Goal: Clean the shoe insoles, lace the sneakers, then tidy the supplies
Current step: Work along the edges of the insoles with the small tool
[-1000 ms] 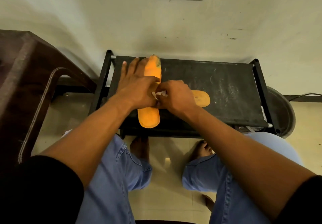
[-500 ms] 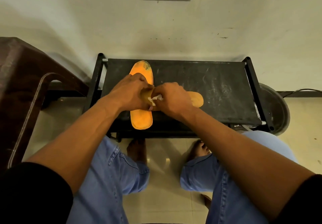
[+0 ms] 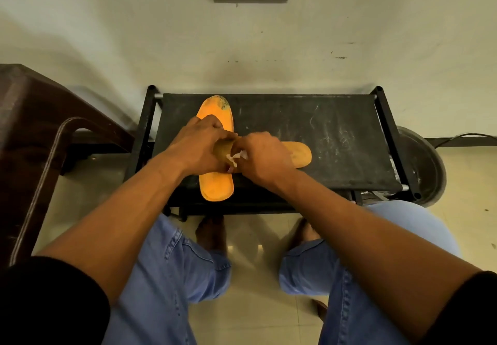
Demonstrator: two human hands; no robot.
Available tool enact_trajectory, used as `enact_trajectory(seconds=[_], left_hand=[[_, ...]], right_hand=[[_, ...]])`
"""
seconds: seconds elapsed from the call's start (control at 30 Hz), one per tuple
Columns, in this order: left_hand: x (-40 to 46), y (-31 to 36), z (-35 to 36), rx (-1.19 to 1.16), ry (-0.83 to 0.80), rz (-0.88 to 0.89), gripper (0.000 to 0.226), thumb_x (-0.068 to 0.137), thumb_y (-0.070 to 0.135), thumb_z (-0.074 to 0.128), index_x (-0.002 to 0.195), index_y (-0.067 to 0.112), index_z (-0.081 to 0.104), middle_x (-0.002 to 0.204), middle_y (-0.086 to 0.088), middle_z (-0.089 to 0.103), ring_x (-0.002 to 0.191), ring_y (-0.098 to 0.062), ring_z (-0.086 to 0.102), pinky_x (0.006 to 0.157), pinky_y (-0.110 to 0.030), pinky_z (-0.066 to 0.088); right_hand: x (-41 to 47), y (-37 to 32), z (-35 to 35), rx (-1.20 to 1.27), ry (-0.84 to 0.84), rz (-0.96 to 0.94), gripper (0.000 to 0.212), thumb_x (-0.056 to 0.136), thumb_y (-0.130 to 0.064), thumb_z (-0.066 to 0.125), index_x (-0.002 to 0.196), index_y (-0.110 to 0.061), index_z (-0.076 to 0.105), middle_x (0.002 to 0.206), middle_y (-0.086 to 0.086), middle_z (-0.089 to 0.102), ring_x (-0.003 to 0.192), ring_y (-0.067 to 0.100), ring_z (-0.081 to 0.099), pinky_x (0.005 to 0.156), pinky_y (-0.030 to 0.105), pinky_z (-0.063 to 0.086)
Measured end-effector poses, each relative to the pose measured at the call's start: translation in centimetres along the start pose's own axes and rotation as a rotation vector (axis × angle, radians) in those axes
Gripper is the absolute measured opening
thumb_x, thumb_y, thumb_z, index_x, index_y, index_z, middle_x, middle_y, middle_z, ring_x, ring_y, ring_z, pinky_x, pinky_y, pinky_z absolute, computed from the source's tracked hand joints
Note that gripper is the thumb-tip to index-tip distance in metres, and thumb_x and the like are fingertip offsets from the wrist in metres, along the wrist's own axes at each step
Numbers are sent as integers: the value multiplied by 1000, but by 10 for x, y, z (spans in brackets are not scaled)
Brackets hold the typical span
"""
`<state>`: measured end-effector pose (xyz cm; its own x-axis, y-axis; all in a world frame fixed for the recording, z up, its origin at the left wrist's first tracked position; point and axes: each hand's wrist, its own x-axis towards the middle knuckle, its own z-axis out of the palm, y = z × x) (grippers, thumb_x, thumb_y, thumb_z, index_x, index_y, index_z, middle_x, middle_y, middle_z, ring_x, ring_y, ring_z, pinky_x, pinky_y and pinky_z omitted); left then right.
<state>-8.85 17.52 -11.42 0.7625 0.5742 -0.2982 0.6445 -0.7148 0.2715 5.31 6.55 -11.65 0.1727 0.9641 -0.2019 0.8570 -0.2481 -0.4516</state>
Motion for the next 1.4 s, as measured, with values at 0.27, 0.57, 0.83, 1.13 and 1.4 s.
enact_trajectory(seconds=[0.27,0.57,0.83,1.13,1.4], left_hand=[[2,0,-1,58,-35,-6,96,66,66,81,151,43,41,149,6,36,136,-29,31,109,-49,35],[15,18,1,187,-46,14,98,61,70,77,147,41,40,148,10,37,136,-25,30,102,-55,31],[22,28,0,184,-45,54,87,62,63,76,139,41,43,144,12,42,133,-21,34,98,-52,30],[40,87,13,30,159,118,75,71,62,74,136,32,52,143,4,46,131,-26,40,103,-50,36],[43,74,17,32,110,67,71,75,66,74,139,45,55,138,8,46,129,-24,39,102,-47,35]], right_hand=[[-3,50,-39,-155,63,257,18,84,-21,65,98,-29,73,103,3,70,90,27,68,67,33,49],[-11,73,-46,-78,41,207,15,83,-26,68,97,-31,71,107,-3,69,95,22,64,67,32,48],[-14,65,-38,-68,94,148,14,85,-25,68,98,-29,72,105,-1,70,90,22,66,67,32,51],[-13,67,-45,-88,272,154,15,84,-25,66,98,-20,69,97,3,67,85,24,65,64,34,50],[-21,105,-58,-156,144,360,24,80,-23,67,102,-30,71,105,5,69,92,30,67,71,35,51]])
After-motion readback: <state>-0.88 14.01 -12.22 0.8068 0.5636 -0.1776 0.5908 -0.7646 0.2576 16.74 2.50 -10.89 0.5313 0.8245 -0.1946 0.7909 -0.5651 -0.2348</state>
